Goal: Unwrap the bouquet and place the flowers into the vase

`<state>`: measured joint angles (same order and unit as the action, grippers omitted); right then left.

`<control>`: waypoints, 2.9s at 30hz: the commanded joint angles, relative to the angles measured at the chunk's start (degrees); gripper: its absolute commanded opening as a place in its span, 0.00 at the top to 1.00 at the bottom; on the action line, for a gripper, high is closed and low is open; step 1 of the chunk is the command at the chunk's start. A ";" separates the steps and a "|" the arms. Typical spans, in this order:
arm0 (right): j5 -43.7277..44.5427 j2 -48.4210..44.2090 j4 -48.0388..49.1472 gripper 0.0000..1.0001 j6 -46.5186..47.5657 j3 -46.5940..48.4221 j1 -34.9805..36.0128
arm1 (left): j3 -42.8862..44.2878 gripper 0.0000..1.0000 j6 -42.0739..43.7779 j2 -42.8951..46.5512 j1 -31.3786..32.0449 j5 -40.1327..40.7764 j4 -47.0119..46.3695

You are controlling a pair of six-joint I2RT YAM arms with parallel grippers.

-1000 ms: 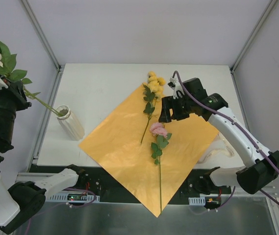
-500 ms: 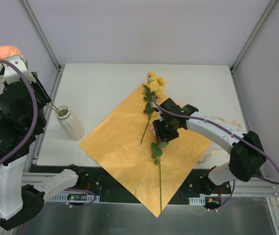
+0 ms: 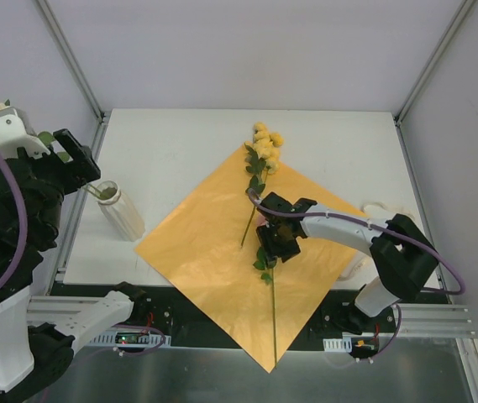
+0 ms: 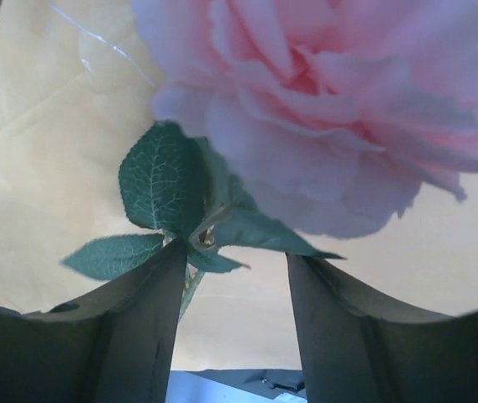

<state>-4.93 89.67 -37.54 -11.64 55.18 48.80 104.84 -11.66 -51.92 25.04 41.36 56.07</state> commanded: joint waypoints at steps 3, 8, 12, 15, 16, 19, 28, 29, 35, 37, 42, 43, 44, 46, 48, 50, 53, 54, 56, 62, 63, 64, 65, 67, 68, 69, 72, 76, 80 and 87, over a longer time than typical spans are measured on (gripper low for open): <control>1.24 1.12 4.58 0.62 -1.72 0.46 0.86 | 7.22 0.18 -4.86 -1.78 -0.25 -19.44 1.84; -0.34 -0.45 7.74 0.91 -0.58 1.51 0.95 | 11.08 0.18 -7.58 -5.99 -0.25 -28.96 3.34; 2.72 -6.50 6.87 1.00 0.91 2.65 0.78 | 11.71 0.17 -9.51 -10.29 -0.25 -40.27 4.39; 3.79 -12.92 5.72 0.99 3.28 4.06 0.77 | 9.52 0.18 -10.75 -13.72 -0.25 -51.27 4.31; 3.70 -14.51 5.81 0.99 3.90 5.19 0.77 | 8.73 0.20 -11.71 -15.65 -0.25 -54.52 4.31; 2.92 -19.70 6.16 0.99 6.18 8.35 0.60 | 4.86 0.30 -14.69 -18.90 -0.25 -65.42 3.17; -10.94 -21.12 11.68 1.00 6.12 21.10 -5.72 | -8.33 0.31 -24.28 -18.82 2.64 -82.40 -16.87; -12.98 -20.59 12.40 1.00 5.41 21.89 -6.69 | -8.07 0.30 -24.20 -19.00 3.34 -82.58 -16.87; -27.40 -16.55 18.73 1.00 1.71 28.13 -10.74 | -8.16 0.34 -25.51 -20.50 7.30 -79.86 -18.54; -31.08 -15.76 20.39 1.00 0.92 29.02 -10.74 | -7.98 0.36 -26.74 -21.37 7.48 -79.07 -19.59; -35.15 -16.63 25.14 1.00 -1.98 27.62 -10.65 | -6.58 0.31 -28.24 -22.43 7.48 -76.08 -20.39; -35.41 -17.07 26.28 1.00 -2.68 27.35 -10.48 | -6.49 0.31 -28.50 -22.61 7.48 -75.99 -20.30; -35.33 -17.24 26.55 0.99 -2.86 27.18 -10.39 | -6.84 0.32 -28.59 -22.52 7.48 -75.91 -20.30; -35.41 -17.51 27.08 1.00 -3.04 27.18 -10.12 | -7.36 0.32 -28.94 -22.26 7.40 -75.47 -20.30; -35.67 -17.42 27.26 1.00 -2.86 27.53 -9.25 | -7.89 0.32 -29.29 -22.17 7.48 -75.12 -20.30; -36.12 -16.90 27.26 1.00 -2.51 27.88 -8.55 | -7.37 0.33 -29.38 -22.17 7.48 -74.85 -20.30; -36.56 -16.54 27.17 1.00 -2.07 28.23 -7.23 | -6.14 0.41 -29.03 -22.17 7.39 -72.92 -20.30; -36.64 -16.46 27.17 0.99 -1.81 28.32 -6.79 | -5.79 0.46 -28.77 -22.08 7.31 -72.48 -20.30; -36.91 -16.46 26.99 1.00 -1.28 28.32 -6.43 | -5.17 0.58 -28.51 -21.73 7.31 -70.46 -20.30; -33.93 -16.46 23.49 0.62 -0.06 29.28 -6.17 | -4.21 1.00 -24.03 -18.66 7.22 -64.07 -18.99; -32.61 -16.54 20.61 0.52 1.25 29.81 -6.17 | -3.68 1.00 -21.76 -17.70 7.13 -62.47 -18.20; -29.56 -16.63 19.27 0.48 1.88 30.68 -6.26 | -2.11 1.00 -20.43 -17.25 7.22 -60.72 -17.24; -27.78 -16.80 17.87 0.42 2.40 30.95 -6.26 | -0.96 1.00 -19.03 -16.81 7.22 -55.74 -14.53; -23.66 -17.33 15.22 0.38 3.11 30.61 -7.04 | 3.59 1.00 -14.28 -15.67 7.22 -49.49 -11.35; -22.94 -17.60 14.69 0.36 3.03 30.26 -8.18 | 5.27 1.00 -12.27 -15.32 7.22 -47.10 -9.34; -22.58 -17.77 14.25 0.36 2.76 29.82 -8.89 | 7.03 1.00 -7.55 -14.62 7.22 -42.55 -8.36; -22.14 -17.78 12.68 0.35 1.97 28.32 -11.44 | 13.71 1.00 1.60 -12.95 7.22 -31.06 -6.24; -22.49 -16.55 10.30 0.35 1.53 27.79 -12.85 | 20.31 1.00 11.12 -11.19 7.22 -16.00 -6.59; -22.84 -15.75 9.85 0.35 1.53 27.09 -12.85 | 23.22 1.00 19.63 -10.31 7.22 -2.45 -10.01; -24.25 -13.12 9.68 0.35 1.53 28.14 -12.85 | 19.28 1.00 27.65 -8.81 7.22 7.59 -21.61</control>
<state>-27.90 75.35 -27.66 -10.15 82.28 35.92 127.44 7.70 -59.44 32.53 39.53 41.58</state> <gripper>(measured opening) 0.648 0.037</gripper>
